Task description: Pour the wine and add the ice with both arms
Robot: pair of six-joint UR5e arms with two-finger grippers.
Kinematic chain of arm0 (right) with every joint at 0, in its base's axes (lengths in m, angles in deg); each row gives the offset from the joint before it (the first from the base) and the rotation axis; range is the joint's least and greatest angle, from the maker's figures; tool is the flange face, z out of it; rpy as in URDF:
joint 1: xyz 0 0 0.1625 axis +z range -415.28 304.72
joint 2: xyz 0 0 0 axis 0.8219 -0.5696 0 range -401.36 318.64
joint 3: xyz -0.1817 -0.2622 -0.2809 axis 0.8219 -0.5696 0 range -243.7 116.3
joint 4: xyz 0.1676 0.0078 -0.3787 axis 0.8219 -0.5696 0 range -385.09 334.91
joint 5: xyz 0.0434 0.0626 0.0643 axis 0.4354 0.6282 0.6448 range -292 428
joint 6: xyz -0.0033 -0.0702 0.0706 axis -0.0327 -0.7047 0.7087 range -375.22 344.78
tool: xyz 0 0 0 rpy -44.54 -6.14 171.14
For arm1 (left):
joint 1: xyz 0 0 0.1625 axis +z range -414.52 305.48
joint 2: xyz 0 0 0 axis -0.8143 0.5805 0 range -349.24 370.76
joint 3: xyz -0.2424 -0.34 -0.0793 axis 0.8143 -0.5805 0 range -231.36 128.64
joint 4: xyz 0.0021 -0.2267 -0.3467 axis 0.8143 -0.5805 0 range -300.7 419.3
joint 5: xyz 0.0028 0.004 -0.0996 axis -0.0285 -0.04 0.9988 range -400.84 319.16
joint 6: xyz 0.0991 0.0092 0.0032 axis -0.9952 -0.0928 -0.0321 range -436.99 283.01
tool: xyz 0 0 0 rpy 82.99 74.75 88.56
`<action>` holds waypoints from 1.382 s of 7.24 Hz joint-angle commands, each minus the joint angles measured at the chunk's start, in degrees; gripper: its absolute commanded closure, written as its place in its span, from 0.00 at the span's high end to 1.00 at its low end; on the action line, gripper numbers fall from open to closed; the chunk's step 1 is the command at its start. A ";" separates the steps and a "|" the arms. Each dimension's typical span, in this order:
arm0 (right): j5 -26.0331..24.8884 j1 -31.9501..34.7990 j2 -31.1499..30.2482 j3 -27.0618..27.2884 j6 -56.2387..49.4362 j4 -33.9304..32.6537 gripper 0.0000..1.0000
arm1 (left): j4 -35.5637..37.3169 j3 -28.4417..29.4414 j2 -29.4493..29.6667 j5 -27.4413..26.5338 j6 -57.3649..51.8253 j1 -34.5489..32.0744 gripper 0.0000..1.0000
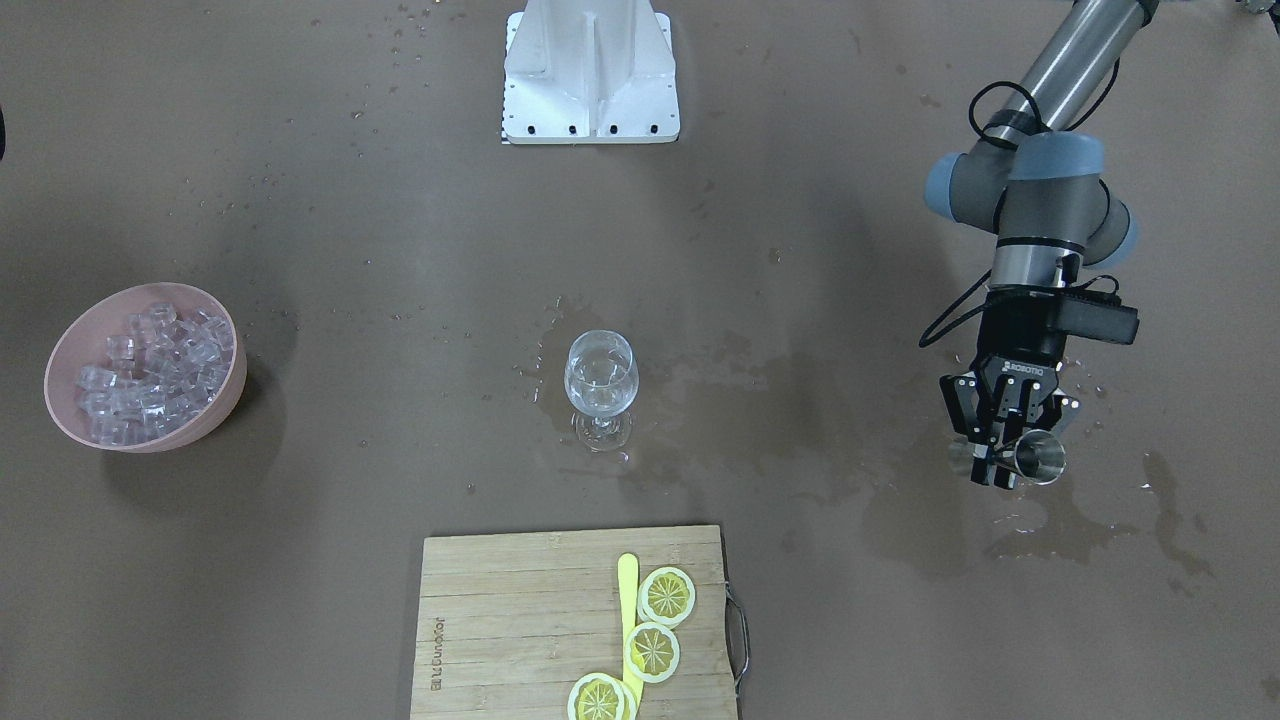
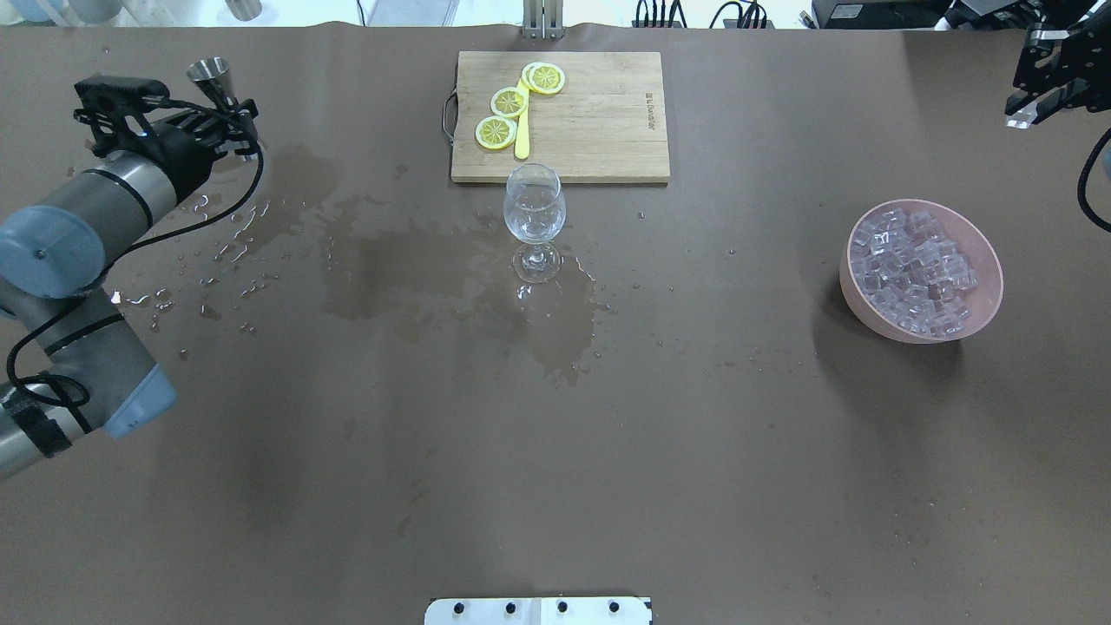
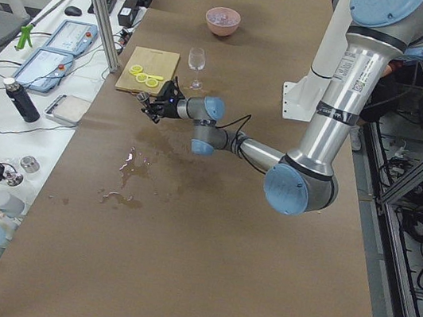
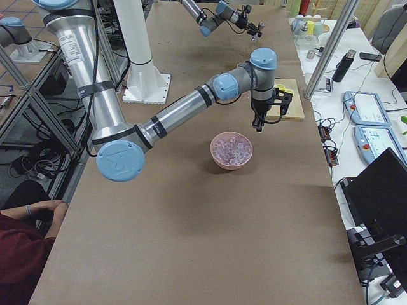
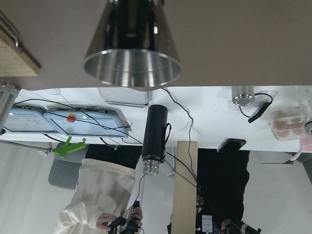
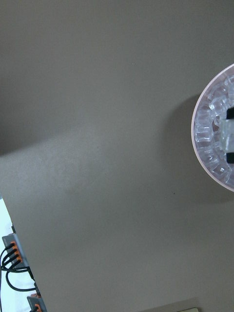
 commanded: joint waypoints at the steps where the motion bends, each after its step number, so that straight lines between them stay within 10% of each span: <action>1: 0.07 0.05 -0.11 0.14 0.00 -0.05 0.23 | 4.23 -2.89 3.68 -0.23 2.47 5.15 0.00; 5: 0.07 0.13 -0.11 0.23 0.00 -0.05 0.23 | 9.14 -5.59 7.82 -0.58 2.94 11.24 0.00; 10: 0.07 0.13 -0.02 0.40 0.00 -0.05 0.23 | 18.02 -10.34 12.57 -8.23 -21.71 17.05 0.00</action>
